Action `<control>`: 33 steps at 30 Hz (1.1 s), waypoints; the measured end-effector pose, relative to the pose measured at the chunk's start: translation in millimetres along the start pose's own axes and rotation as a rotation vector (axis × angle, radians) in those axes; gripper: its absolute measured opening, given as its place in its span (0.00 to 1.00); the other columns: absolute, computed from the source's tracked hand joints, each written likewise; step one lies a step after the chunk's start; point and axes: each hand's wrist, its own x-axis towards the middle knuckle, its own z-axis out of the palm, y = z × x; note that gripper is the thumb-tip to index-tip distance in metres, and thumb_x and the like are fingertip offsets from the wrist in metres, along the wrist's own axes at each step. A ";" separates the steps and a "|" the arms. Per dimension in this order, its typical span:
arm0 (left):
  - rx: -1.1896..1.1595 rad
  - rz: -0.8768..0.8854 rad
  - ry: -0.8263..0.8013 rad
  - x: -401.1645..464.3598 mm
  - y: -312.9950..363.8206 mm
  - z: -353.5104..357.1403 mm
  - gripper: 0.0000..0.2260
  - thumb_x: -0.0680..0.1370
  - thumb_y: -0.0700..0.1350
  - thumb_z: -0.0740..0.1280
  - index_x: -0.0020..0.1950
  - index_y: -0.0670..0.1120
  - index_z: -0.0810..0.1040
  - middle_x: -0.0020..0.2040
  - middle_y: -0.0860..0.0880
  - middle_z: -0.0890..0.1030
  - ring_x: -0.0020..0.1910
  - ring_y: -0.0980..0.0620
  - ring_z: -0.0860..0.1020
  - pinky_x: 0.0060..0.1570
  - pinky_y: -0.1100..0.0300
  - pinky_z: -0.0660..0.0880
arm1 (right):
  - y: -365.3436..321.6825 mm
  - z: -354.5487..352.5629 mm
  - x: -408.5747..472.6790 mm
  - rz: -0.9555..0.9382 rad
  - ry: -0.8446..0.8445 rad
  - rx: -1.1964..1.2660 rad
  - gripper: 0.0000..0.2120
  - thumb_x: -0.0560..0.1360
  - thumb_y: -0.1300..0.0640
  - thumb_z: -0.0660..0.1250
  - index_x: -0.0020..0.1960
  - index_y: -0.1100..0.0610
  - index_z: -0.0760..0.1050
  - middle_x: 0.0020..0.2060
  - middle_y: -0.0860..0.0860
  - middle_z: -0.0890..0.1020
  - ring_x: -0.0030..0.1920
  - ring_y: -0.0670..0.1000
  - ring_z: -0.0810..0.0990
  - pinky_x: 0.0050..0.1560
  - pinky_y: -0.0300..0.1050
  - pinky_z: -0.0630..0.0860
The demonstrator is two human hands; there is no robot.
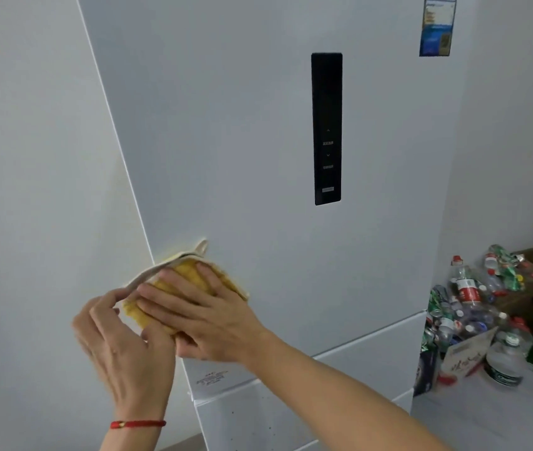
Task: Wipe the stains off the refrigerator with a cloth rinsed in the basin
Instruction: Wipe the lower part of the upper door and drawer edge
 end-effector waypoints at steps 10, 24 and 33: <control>0.054 -0.098 -0.144 -35.3 -19.8 6.8 0.28 0.70 0.25 0.65 0.66 0.44 0.68 0.64 0.43 0.67 0.57 0.43 0.71 0.55 0.44 0.73 | 151.4 -12.7 -234.2 1.431 0.066 0.193 0.41 0.81 0.34 0.40 0.83 0.59 0.32 0.83 0.61 0.36 0.83 0.63 0.36 0.80 0.70 0.39; 0.216 -0.373 -0.223 -75.8 -70.5 -70.4 0.25 0.73 0.30 0.66 0.67 0.49 0.67 0.61 0.46 0.67 0.51 0.41 0.76 0.49 0.48 0.75 | -105.0 38.3 -53.2 1.863 0.258 0.794 0.36 0.82 0.52 0.48 0.81 0.65 0.35 0.80 0.67 0.35 0.82 0.65 0.37 0.81 0.56 0.38; 0.280 -0.535 -0.246 -74.5 -122.0 -155.1 0.18 0.74 0.33 0.66 0.63 0.47 0.73 0.57 0.48 0.75 0.50 0.47 0.76 0.54 0.51 0.71 | -230.6 28.9 9.6 1.761 -0.115 1.382 0.36 0.78 0.57 0.55 0.83 0.48 0.46 0.81 0.55 0.61 0.77 0.50 0.67 0.76 0.55 0.67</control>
